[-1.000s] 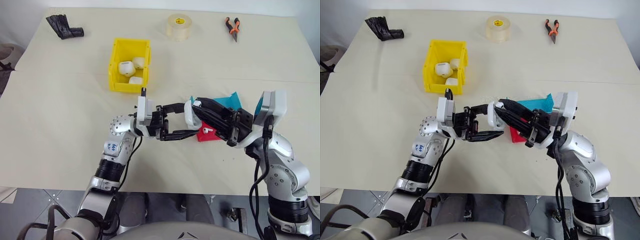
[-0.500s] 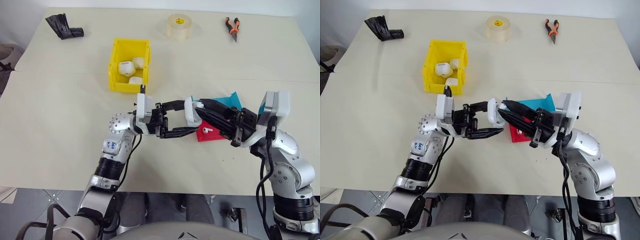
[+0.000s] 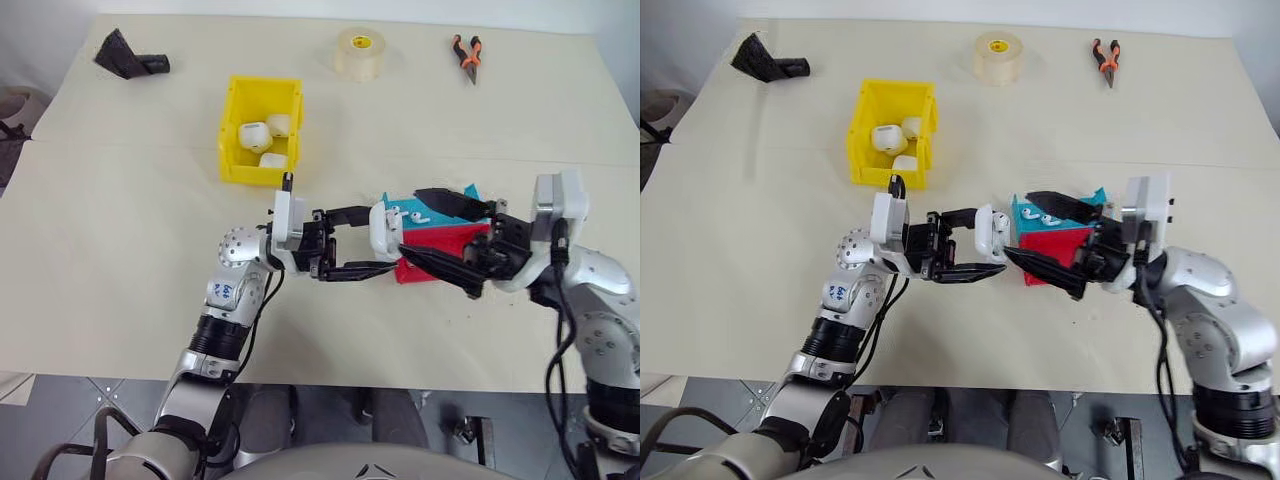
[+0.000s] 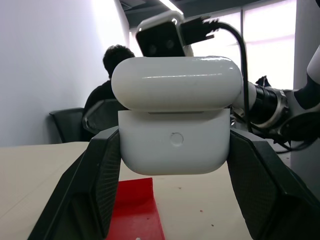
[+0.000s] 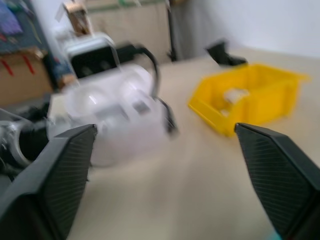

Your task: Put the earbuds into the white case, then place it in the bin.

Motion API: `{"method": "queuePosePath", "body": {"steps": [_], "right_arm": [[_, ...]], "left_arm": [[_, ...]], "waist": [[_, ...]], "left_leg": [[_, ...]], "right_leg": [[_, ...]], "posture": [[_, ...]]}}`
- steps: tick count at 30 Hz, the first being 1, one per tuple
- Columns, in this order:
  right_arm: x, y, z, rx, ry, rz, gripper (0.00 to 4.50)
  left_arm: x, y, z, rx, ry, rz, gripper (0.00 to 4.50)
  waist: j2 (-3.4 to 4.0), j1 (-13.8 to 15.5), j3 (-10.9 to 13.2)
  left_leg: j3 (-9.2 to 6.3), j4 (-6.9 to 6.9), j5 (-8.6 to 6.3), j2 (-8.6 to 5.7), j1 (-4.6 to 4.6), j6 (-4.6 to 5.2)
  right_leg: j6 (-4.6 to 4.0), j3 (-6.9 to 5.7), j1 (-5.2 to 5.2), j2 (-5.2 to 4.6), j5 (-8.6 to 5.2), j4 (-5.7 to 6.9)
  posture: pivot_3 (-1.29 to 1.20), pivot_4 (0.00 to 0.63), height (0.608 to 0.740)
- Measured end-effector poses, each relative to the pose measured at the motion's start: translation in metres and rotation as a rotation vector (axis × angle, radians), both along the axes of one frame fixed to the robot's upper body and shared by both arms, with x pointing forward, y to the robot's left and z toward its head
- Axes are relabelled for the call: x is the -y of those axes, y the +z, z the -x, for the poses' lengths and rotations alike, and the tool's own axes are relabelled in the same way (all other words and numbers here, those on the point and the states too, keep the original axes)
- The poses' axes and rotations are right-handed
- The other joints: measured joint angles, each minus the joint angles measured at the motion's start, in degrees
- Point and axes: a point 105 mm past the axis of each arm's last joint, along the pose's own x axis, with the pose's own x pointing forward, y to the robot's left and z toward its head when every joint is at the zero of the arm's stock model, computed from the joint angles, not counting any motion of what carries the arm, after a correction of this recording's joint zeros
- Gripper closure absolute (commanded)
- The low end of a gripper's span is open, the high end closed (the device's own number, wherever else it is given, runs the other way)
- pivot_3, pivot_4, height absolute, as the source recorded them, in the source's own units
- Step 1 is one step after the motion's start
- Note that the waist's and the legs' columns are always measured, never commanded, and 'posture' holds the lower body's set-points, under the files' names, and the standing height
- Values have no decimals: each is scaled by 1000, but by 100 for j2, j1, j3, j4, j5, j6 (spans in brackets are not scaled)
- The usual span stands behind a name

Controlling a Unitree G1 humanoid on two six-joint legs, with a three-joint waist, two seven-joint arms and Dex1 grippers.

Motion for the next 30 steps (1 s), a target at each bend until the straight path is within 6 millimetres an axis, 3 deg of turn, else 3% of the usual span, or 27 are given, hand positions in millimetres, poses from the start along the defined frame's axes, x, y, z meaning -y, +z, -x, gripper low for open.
{"method": "queuePosePath", "body": {"steps": [3, 6, 10, 14, 19, 24, 27, 30], "right_arm": [[21, -2, -4, 4, -58, 34, 20], [50, -18, -5, 15, -134, 151, 20], [72, -34, -9, 42, -177, 239, 20], [83, -38, -19, 81, -189, 302, 20], [69, -29, -44, 69, -97, 451, 20], [44, -1, -80, 61, -53, 604, 20], [34, -4, -106, -36, -81, 743, 20], [22, -11, -120, -73, -55, 854, 20]], "left_arm": [[-5, -3, 0, -3, 18, -7, 1721], [-22, -17, -3, -34, 74, -40, 1721], [-38, -22, -5, -38, 135, -60, 1721], [-41, -23, -1, -29, 153, -54, 1721], [-41, -22, 1, -18, 181, -38, 1721], [-34, -22, 3, -8, 172, -31, 1721], [-32, -22, 4, -1, 171, -24, 1721], [-26, -21, 6, 4, 154, -8, 1721]], "waist": [[0, -6, 0], [-1, -6, 1], [0, -10, 0], [0, -18, 0], [2, -54, 0], [9, -75, 0], [9, -82, 0], [10, -68, 0]], "left_leg": [[1, -1, 0, 0, 1, 0], [2, -2, 0, 1, 1, 0], [6, -1, 0, 1, 4, 0], [8, -1, 0, 1, 5, -1], [12, 0, 1, 6, 10, -2], [7, -5, 2, 6, 5, -4], [11, -3, 2, 2, -2, -3], [6, -8, 2, 2, -4, -4]], "right_leg": [[0, 0, 0, 0, 0, 0], [0, 1, 0, 0, 0, -1], [0, 5, 0, 0, 0, 1], [0, 5, 0, 0, 0, 1], [0, 7, -2, 2, 0, 4], [0, 1, -4, 2, 0, 1], [0, 3, -7, 0, 0, -2], [0, -4, -9, 0, 0, -3]], "posture": [[0, 150, 740], [0, 150, 740], [0, 150, 740], [0, 150, 740], [0, 150, 740], [0, 150, 740], [0, 150, 740], [0, 150, 740]]}}
